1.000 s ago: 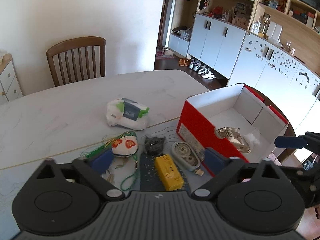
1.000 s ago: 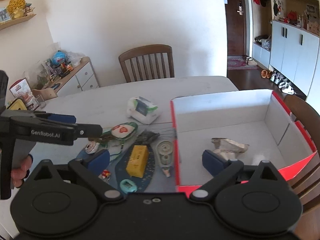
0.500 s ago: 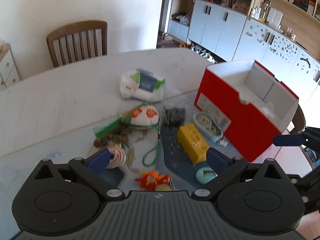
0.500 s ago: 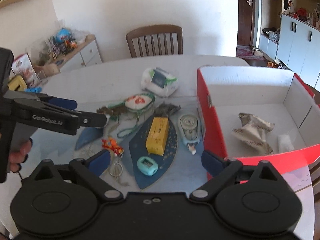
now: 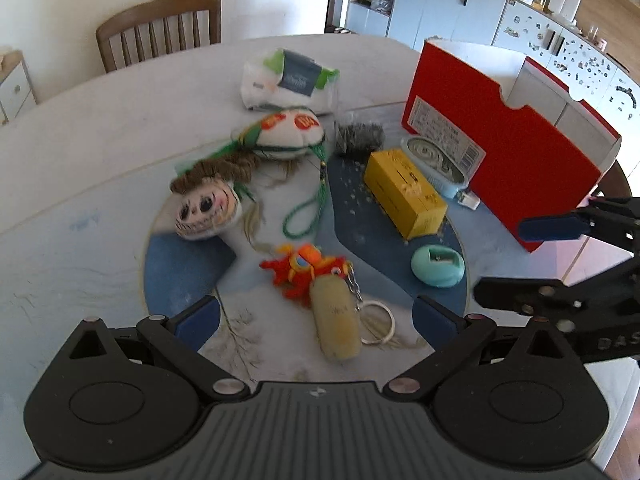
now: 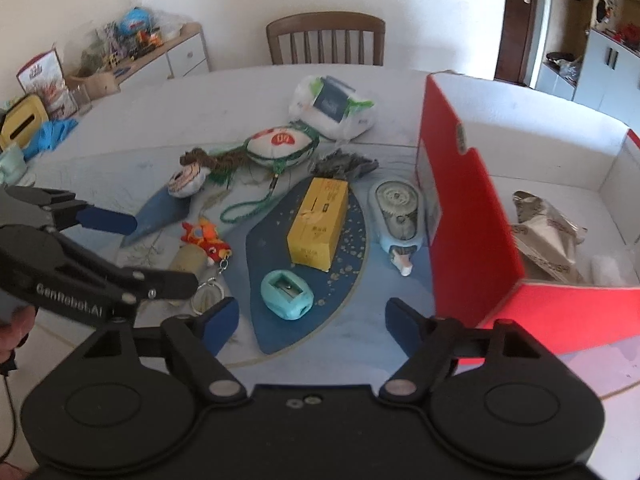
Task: Organize objects
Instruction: 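Grasp teal pencil sharpener with right gripper while left grasps beige cylinder, then carry the sharpener and beige cylinder over the shoebox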
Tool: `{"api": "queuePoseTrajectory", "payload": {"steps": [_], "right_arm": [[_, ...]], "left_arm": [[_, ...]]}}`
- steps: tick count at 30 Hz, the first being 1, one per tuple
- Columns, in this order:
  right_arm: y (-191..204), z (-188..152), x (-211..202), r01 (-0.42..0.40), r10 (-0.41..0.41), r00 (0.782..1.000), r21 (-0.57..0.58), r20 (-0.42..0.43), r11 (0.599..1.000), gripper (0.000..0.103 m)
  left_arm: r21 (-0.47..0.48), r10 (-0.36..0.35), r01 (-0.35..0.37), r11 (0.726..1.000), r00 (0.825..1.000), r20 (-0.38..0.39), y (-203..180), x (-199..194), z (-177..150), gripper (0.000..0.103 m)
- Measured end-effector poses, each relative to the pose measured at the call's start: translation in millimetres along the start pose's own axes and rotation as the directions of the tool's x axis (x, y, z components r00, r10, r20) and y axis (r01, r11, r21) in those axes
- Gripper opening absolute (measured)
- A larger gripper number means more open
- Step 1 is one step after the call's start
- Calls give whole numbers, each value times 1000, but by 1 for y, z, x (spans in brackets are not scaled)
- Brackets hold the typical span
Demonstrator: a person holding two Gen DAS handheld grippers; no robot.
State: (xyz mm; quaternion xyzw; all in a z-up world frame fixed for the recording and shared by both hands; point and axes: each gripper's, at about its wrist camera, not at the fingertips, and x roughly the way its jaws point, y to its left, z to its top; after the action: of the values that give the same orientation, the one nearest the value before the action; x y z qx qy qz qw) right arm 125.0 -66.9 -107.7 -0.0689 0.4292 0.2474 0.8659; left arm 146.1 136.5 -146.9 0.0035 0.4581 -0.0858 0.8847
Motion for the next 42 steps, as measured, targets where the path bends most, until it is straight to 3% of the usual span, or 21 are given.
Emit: {"api": "queuePoseTrajectory", "payload": {"steps": [5, 8, 11, 15, 18, 21, 30, 31, 42], "right_arm": [[1, 0, 9, -24, 24, 1000, -26, -7, 999, 76], [-2, 0, 14, -33, 32, 999, -28, -18, 999, 74], [-4, 2, 21, -36, 35, 999, -19, -32, 999, 67], [-3, 3, 26, -48, 48, 998, -17, -43, 999, 60], [1, 5, 28, -58, 56, 997, -27, -50, 998, 55], [4, 5, 30, -61, 59, 997, -34, -56, 998, 49], [11, 6, 32, -41, 38, 998, -42, -58, 998, 36], [11, 6, 32, -34, 31, 998, -44, -59, 998, 34], [14, 4, 19, -13, 13, 999, -19, -36, 1000, 33]], "left_arm": [[-37, 30, -30, 999, 1000, 3, 4, 4, -4, 101], [-36, 34, -34, 999, 999, 10, 5, 4, -5, 96], [-40, 23, -22, 999, 1000, 13, 5, 5, -5, 91], [-36, 13, -13, 999, 1000, 6, 2, 6, -5, 72], [-32, 9, -8, 999, 1000, 9, 1, 6, -5, 69], [-26, -1, 1, 1000, 1000, 6, 0, 6, -4, 51], [-9, -22, 22, 1000, 1000, 8, -6, 5, -6, 32], [-7, -25, 25, 1000, 1000, 10, -6, 4, -6, 26], [-3, -34, 34, 999, 999, 7, -8, -2, -5, 23]]}}
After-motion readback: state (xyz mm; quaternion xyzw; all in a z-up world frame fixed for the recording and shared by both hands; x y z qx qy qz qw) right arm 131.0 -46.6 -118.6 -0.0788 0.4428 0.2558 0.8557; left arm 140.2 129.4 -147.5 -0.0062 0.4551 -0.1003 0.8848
